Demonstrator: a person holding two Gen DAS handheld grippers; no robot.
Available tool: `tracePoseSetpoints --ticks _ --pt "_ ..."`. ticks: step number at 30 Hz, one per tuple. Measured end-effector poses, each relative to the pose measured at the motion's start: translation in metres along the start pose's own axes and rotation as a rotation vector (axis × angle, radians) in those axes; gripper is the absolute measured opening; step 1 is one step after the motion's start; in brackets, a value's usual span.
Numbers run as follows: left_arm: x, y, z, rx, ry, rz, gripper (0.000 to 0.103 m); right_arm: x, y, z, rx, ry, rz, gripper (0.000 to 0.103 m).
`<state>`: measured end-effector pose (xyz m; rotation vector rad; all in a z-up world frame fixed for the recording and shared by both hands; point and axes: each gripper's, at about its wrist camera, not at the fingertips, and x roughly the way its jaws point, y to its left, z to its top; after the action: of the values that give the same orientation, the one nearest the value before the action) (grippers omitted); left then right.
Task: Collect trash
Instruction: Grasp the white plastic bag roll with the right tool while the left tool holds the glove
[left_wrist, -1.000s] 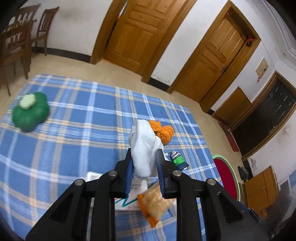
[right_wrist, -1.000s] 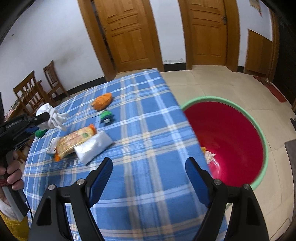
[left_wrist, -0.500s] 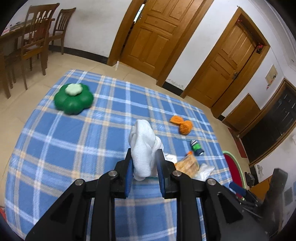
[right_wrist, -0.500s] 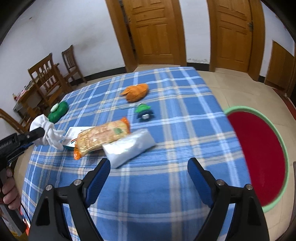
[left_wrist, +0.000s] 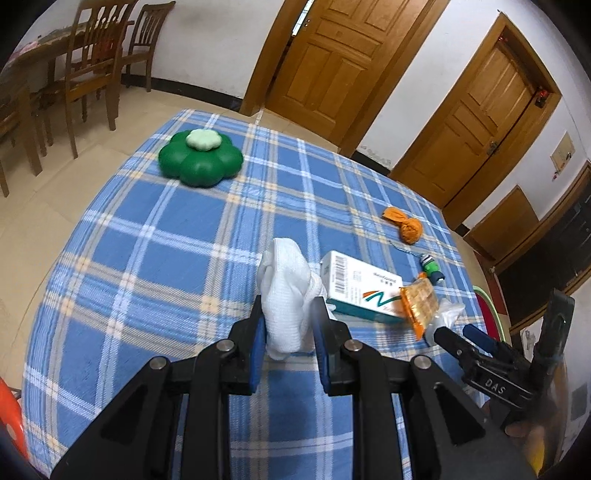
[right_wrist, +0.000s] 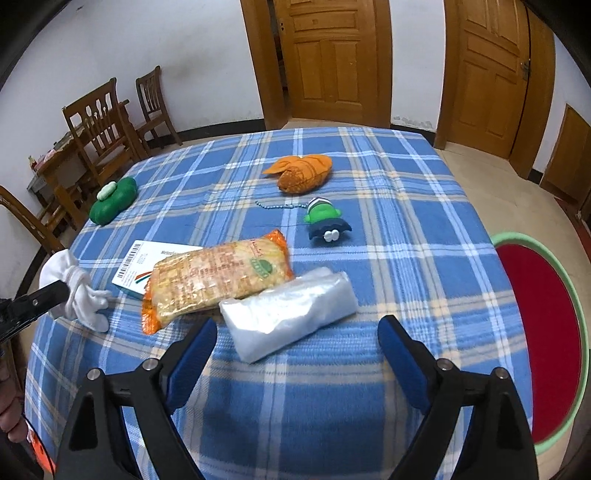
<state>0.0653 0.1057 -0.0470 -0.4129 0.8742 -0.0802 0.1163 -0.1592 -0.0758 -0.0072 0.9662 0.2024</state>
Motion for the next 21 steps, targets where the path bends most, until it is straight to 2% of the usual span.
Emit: tracePoseSetpoints --ticks 6,9,21 --pt "0.002 0.006 -0.004 -0.015 0.007 -0.004 0.023 0.012 0.001 0.003 -0.016 0.004 -0.012 0.09" --pt "0.004 0.008 -0.005 -0.021 0.01 -0.007 0.023 0.011 0.004 0.002 -0.038 -0.008 -0.028 0.078" --pt "0.005 0.005 -0.008 -0.016 0.015 -0.015 0.023 0.0 0.0 -0.007 -0.013 -0.015 -0.009 0.077"
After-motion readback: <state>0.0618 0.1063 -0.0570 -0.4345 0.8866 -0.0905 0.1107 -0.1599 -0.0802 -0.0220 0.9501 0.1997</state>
